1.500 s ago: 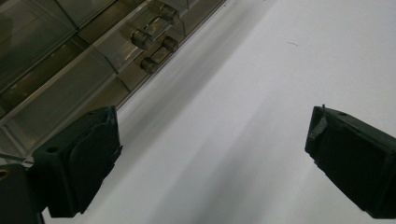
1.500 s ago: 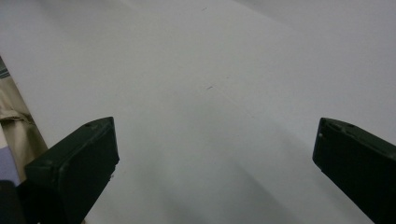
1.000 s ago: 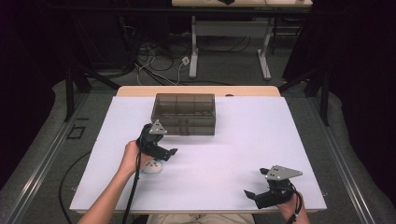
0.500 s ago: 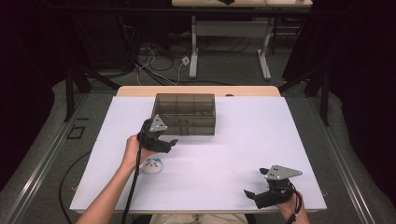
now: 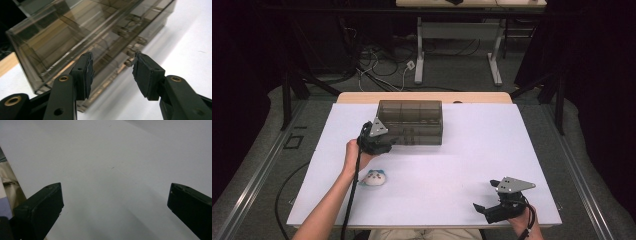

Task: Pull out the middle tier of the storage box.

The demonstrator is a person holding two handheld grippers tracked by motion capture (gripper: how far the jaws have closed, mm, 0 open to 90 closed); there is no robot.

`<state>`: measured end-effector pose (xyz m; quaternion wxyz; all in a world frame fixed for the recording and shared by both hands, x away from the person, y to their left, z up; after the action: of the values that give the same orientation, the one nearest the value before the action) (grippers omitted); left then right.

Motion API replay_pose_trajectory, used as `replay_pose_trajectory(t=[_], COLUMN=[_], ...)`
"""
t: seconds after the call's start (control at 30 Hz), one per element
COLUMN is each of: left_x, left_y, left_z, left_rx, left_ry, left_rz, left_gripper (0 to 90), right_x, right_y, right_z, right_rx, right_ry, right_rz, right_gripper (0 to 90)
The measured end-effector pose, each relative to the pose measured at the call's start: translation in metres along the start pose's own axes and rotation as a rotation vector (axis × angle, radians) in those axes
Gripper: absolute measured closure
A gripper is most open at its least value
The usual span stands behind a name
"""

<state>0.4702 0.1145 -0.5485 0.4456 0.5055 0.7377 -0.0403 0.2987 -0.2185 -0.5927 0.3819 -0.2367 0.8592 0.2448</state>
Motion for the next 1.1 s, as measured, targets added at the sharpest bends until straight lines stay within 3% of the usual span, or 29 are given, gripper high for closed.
replay_pose_trajectory(t=[0.57, 1.1], left_x=[0.005, 0.011], left_y=[0.0, 0.0], left_z=[0.014, 0.018], left_rx=[0.013, 0.001], left_ry=[-0.001, 0.002], left_rz=[0.01, 0.053], left_gripper=[64.1, 72.2], right_x=[0.0, 0.001], right_y=[0.0, 0.0], right_z=[0.0, 0.0], right_rx=[-0.003, 0.0], right_ry=[0.002, 0.005], right_rz=[0.001, 0.007], right_gripper=[0.0, 0.0])
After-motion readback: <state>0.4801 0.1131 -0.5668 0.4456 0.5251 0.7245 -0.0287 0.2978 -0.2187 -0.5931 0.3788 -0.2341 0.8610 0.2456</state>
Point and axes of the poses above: each handheld gripper's, and its own axes: z roughly forward along the jaws, x roughly out of its underside, y roughly to its left, the point moved 8 cm from there along z, roughly forward along the jaws, and after that the axes turned 15 degrees about z, right-handed, at the moved point
